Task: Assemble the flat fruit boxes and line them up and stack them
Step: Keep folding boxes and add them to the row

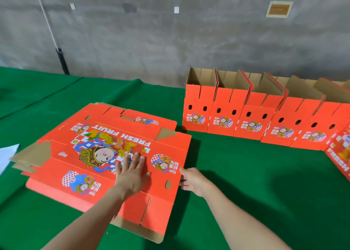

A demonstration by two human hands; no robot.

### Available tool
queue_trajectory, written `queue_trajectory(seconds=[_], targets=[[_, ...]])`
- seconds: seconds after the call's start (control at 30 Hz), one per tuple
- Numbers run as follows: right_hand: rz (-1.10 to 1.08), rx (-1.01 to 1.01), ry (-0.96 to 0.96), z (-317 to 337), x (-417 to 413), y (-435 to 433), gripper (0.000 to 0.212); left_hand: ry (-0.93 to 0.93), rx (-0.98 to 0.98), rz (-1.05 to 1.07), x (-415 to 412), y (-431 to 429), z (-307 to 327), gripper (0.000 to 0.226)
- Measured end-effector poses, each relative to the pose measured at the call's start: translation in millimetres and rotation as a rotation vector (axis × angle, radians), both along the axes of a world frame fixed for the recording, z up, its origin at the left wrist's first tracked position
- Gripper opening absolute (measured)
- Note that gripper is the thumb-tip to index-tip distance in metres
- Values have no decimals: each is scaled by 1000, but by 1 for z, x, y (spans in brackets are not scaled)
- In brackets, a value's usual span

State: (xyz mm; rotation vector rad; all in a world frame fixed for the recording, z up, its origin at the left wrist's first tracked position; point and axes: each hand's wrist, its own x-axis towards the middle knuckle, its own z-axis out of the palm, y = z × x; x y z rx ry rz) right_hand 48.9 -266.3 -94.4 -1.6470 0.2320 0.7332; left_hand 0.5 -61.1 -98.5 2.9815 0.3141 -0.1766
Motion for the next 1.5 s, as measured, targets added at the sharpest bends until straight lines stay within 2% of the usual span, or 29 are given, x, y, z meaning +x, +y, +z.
queue_trajectory(seconds=[0.07,0.17,0.3,0.43,0.57,0.67,0.7,0.73,0.8,0.83,0.9,0.97,1.03,1.1,1.17,1.2,1.27,1.33,1.43,1.5], targets=[[-229,163,63,9,-3,18,18,-34,-44,-15,-2,-1,5,61],[-467,173,12,23,-4,33,7,-190,-138,27,-6,-3,21,57],[-553,262,-196,53,-1,23,7,-468,-259,86,-2,-8,55,53],[-608,309,-340,86,3,-22,11,-666,-325,36,0,-14,93,49],[-742,252,-481,105,2,-91,10,-741,-322,10,0,-22,124,69],[-827,219,-547,109,-7,-154,13,-849,-319,108,6,-22,135,73],[-842,215,-559,108,-11,-175,14,-855,-408,151,10,-23,137,75],[-853,205,-562,108,-17,-195,14,-831,-605,196,14,-25,140,77],[-887,175,-548,104,-29,-230,13,-686,-1120,227,20,-35,147,70],[-901,168,-542,101,-35,-245,14,-563,-1333,180,20,-44,151,58],[-899,174,-527,93,-46,-271,18,-342,-1557,11,21,-65,152,38],[-895,140,-524,85,-57,-293,24,-264,-1634,-90,22,-88,152,32],[-851,4,-562,82,-68,-309,27,-282,-1642,-142,22,-109,149,27],[-774,-259,-673,84,-77,-316,23,-313,-1639,-195,18,-127,143,18],[-801,-542,-816,95,-84,-317,48,-331,-1622,-240,10,-145,135,19],[-805,-620,-943,104,-88,-314,50,-348,-1623,-256,4,-152,133,21],[-676,-696,-1212,123,-93,-309,41,-395,-1638,-261,-8,-165,130,19],[-497,-720,-1311,140,-96,-304,39,-419,-1667,-268,-20,-175,132,15],[-446,-682,-1244,162,-93,-303,41,-413,-1683,-301,-35,-186,135,18],[-436,-661,-1141,176,-91,-305,35,-420,-1665,-322,-43,-189,135,17]])
